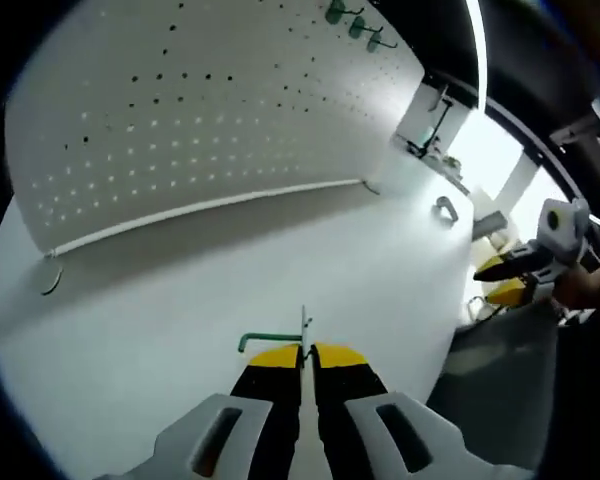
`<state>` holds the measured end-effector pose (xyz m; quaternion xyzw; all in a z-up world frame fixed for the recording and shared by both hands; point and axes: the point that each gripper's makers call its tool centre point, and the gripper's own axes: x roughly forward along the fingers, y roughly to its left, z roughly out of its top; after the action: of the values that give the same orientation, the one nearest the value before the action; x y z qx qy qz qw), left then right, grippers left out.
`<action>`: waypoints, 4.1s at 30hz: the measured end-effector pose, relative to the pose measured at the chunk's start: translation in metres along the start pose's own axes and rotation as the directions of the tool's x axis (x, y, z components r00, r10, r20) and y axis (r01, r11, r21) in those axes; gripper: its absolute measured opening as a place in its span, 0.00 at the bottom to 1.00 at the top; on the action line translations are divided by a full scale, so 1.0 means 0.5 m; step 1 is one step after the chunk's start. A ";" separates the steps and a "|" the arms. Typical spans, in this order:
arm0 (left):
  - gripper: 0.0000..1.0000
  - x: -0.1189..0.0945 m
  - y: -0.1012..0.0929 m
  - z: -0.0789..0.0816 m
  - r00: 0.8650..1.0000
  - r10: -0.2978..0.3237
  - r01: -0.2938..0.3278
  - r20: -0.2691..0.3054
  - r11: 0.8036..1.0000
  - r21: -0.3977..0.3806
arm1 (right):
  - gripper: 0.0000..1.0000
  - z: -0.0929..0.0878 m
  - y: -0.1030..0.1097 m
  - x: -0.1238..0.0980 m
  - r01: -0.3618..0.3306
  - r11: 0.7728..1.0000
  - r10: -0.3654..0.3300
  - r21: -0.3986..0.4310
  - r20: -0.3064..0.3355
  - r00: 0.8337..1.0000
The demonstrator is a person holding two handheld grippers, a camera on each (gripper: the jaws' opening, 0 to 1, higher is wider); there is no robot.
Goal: Insert the hook assembly into the mounting plate slot until the hook locks in place.
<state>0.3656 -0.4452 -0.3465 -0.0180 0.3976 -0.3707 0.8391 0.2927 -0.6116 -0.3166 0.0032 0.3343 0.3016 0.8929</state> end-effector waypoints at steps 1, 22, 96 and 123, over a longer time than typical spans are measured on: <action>0.04 -0.007 -0.007 0.003 1.000 -0.003 0.003 0.000 1.000 0.015 | 0.20 0.003 0.002 0.000 -0.003 1.000 0.003 0.000 0.004 1.000; 0.04 -0.083 -0.147 0.010 0.989 -0.151 0.148 -0.001 0.970 0.191 | 0.20 0.044 0.097 0.027 -0.107 0.994 0.107 -0.002 0.035 0.994; 0.12 -0.165 -0.280 0.032 0.927 -0.375 0.357 -0.021 0.860 0.364 | 0.00 0.187 0.236 0.009 -0.612 0.675 0.578 0.412 0.219 0.786; 0.36 -0.157 -0.284 0.103 0.880 -0.407 0.448 0.244 0.883 -0.142 | 0.00 0.276 0.254 -0.014 -0.410 0.871 0.483 -0.270 0.318 0.816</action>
<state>0.2822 -0.5120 -0.2139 -0.2257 0.3284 -0.5029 0.7670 0.3029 -0.4844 -0.1786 0.0546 0.1167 0.5274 0.8398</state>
